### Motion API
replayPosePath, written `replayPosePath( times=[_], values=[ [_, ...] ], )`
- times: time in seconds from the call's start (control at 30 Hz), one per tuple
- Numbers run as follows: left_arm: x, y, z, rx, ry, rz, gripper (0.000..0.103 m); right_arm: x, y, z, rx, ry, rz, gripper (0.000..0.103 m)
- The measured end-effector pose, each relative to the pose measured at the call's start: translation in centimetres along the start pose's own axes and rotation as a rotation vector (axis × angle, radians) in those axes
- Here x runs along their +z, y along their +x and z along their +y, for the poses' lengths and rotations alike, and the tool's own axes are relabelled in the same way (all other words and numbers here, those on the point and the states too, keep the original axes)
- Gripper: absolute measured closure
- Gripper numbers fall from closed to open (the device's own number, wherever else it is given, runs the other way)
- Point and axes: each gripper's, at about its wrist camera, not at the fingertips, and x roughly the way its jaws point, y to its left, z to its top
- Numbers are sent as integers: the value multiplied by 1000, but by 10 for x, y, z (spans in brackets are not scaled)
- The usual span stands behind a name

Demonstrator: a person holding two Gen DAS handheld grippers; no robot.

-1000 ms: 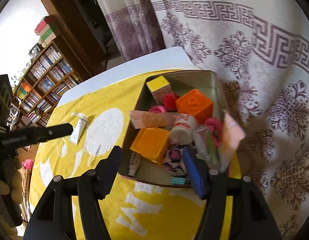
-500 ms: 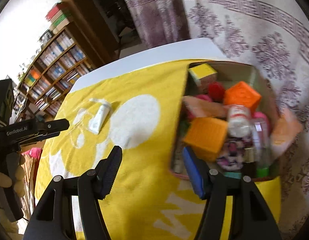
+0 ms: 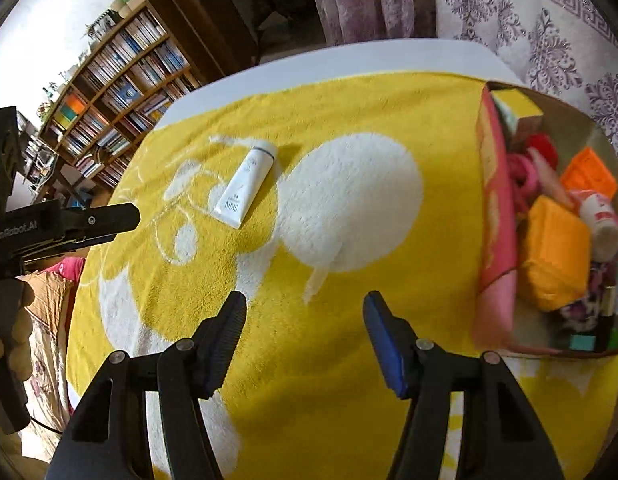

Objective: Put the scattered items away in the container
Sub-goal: 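Lower the left tool onto the white SKIN tube while the right tool approaches the clear strip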

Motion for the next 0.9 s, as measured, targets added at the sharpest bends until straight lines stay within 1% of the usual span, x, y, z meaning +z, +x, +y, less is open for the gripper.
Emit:
replayPosePath(
  times=[0.13, 0.2, 0.3, 0.63, 0.9],
  values=[
    [7, 11, 5, -11, 30, 26, 35, 3, 14, 3, -35, 32, 23, 44],
    [11, 15, 6, -15, 46, 33, 35, 3, 20, 3, -50, 46, 33, 50],
    [16, 21, 6, -25, 68, 46, 35, 2, 25, 3, -67, 66, 41, 53],
    [28, 37, 3, -40, 121, 75, 35, 4, 37, 4, -108, 116, 45, 53],
    [38, 53, -6, -41, 146, 97, 35, 4, 43, 6, -115, 138, 51, 53]
  ],
)
